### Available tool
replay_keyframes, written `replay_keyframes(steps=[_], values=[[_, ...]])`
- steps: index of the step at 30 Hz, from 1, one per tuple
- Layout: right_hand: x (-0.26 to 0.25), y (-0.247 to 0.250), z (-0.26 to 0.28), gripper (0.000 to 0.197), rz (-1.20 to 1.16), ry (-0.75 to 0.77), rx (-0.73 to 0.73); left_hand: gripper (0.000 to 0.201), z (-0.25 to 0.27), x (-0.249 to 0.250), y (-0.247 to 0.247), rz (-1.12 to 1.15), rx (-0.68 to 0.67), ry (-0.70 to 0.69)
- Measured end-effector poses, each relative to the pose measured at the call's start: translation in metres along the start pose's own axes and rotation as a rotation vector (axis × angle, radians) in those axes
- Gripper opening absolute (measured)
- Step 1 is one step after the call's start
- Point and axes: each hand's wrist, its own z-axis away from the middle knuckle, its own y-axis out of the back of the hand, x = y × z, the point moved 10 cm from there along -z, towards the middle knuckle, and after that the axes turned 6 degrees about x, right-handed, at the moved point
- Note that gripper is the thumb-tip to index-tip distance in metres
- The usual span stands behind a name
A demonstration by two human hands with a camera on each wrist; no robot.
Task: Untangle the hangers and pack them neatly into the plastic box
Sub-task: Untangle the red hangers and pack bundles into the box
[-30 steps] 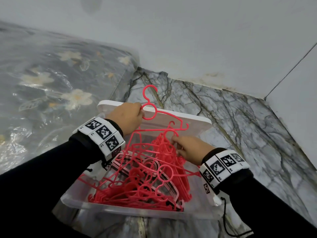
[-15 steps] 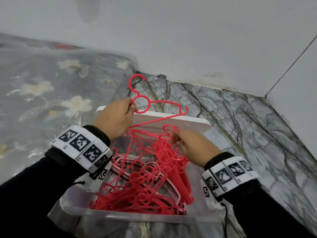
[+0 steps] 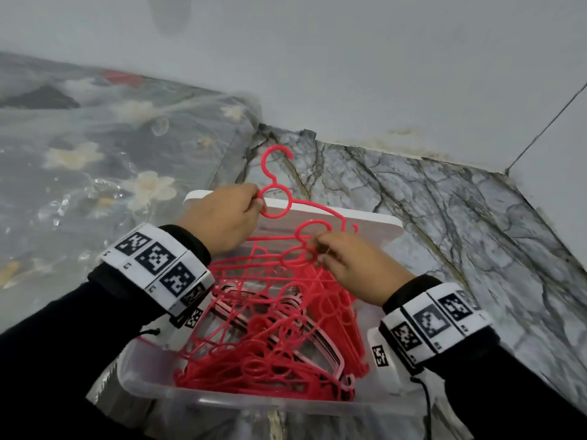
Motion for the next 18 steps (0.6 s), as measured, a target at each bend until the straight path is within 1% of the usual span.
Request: replay_keyframes(steps=[4,7,9,12,13,15,18], values=[[0.003,-0.007,0.003,0.022,0.156,0.006,-0.058,0.024,-0.001,0.005,-0.009,-0.016,-0.04,-0.051],[0.007,0.004,0.002,0.022,0.01,-0.05,0.028,0.025,-0.001,0.008,-0.017,0.029,-0.093,-0.055],[0.011,0.007,0.002,0.019,-0.025,-0.072,0.061,0.025,-0.001,0.01,-0.02,0.044,-0.125,-0.06],[0.016,-0.013,0.007,0.021,0.148,-0.096,-0.042,0.025,0.0,0.015,-0.026,0.075,-0.164,-0.063],[0.018,-0.016,0.008,0.022,0.147,-0.107,-0.049,0.024,0.0,0.016,-0.028,0.096,-0.174,-0.062],[0.019,-0.011,0.007,0.022,0.035,-0.133,0.0,0.025,0.001,0.019,-0.032,0.161,-0.194,-0.061],[0.022,0.009,0.004,0.022,-0.083,-0.158,0.121,0.033,0.007,0.028,-0.039,0.223,-0.249,-0.102]])
